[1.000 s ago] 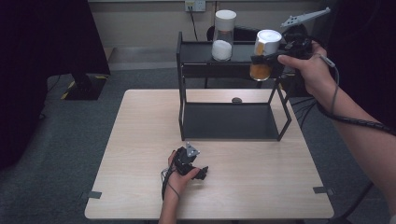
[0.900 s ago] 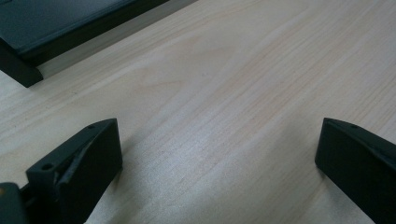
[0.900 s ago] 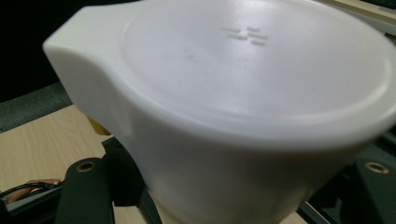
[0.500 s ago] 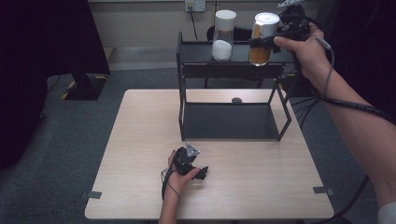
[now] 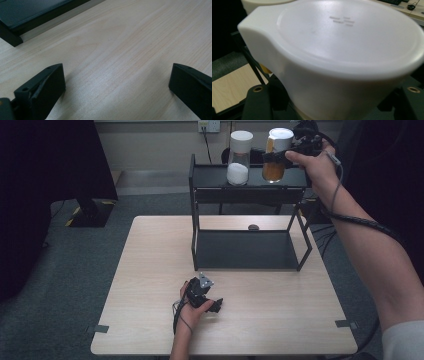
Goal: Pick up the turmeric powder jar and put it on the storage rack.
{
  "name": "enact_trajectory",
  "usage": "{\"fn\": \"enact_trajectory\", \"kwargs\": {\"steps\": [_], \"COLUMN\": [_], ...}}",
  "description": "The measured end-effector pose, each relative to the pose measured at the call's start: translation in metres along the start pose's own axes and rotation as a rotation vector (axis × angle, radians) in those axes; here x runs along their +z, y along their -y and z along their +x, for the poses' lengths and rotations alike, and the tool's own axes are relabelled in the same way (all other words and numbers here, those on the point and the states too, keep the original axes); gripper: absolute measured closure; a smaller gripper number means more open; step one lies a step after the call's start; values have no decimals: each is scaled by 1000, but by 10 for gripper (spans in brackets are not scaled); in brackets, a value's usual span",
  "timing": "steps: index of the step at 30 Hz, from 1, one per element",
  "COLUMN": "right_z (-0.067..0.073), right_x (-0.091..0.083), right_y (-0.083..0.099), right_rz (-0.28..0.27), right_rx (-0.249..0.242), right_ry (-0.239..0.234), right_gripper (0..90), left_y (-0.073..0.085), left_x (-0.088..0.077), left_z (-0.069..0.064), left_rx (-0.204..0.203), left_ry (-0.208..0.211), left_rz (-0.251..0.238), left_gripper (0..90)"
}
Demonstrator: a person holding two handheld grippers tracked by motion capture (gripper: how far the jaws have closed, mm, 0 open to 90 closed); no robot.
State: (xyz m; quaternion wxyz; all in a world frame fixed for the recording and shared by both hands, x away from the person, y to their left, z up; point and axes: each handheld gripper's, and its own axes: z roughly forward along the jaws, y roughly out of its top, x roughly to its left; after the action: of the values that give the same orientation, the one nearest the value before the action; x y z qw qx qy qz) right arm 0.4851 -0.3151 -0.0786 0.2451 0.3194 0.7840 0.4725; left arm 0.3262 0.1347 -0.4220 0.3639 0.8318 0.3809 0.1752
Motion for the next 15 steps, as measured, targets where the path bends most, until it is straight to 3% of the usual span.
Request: {"fn": "enact_trajectory", "kwargs": {"steps": [15], "right_z": [-5], "right_x": [20], "right_y": [5], "right_rz": [3], "right_rx": [30], "right_ry": [30], "right_gripper": [306], "left_y": [0], "left_x": [0], "left_z": [0], "left_rx": [2], "left_ry": [-1], "left_rz": [0], "left_gripper": [0]}}
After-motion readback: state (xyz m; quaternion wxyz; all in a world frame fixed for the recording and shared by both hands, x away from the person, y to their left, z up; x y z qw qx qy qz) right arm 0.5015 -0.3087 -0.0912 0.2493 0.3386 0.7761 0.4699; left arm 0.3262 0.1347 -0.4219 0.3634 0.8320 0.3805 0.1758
